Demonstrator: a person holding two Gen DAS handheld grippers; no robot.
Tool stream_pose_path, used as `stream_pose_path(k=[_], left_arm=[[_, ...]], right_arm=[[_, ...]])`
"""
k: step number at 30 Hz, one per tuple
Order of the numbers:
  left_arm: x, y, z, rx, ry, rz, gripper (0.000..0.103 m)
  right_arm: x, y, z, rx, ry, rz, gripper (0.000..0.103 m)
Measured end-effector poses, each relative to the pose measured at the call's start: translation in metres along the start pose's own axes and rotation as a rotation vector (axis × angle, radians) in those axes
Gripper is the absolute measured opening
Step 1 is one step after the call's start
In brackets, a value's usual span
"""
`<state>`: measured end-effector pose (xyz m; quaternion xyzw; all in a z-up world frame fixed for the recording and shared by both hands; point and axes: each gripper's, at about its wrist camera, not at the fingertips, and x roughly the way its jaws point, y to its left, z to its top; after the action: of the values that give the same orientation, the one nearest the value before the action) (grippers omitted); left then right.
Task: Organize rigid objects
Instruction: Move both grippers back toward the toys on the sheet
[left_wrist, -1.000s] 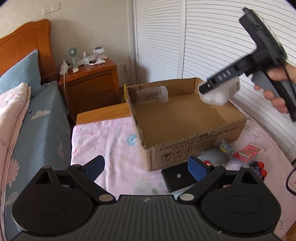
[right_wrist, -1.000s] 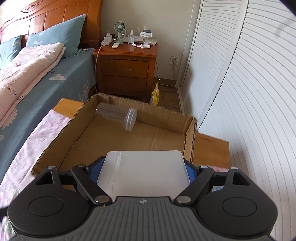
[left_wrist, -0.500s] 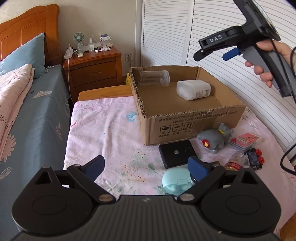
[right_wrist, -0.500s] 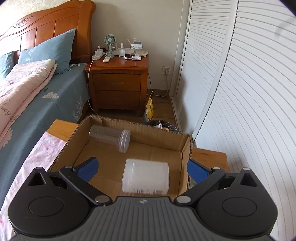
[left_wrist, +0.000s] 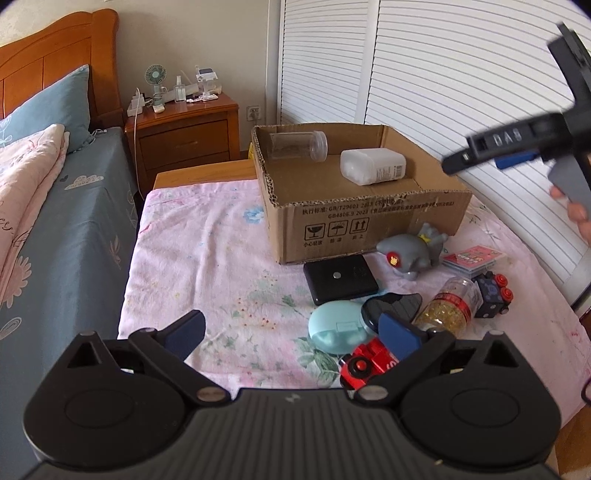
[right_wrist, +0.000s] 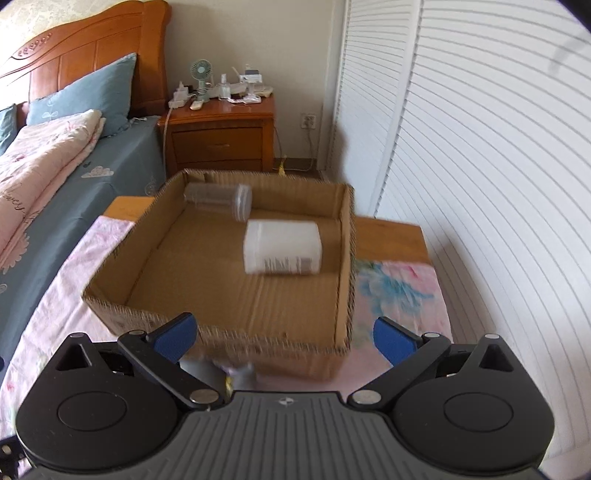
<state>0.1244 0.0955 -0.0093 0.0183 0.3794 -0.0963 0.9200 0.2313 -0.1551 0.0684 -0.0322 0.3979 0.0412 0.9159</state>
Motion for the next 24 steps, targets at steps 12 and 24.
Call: stream_pose_path(k=[12, 24], left_arm=[[0.0, -0.009, -0.022, 0.011, 0.003, 0.043, 0.1], [0.0, -0.015, -0.026, 0.051, 0.013, 0.019, 0.1]], right_arm=[[0.026, -0.024, -0.085, 0.252, 0.168, -0.036, 0.103], [0.046, -0.032, -0.107, 0.22, 0.207, -0.106, 0.103]])
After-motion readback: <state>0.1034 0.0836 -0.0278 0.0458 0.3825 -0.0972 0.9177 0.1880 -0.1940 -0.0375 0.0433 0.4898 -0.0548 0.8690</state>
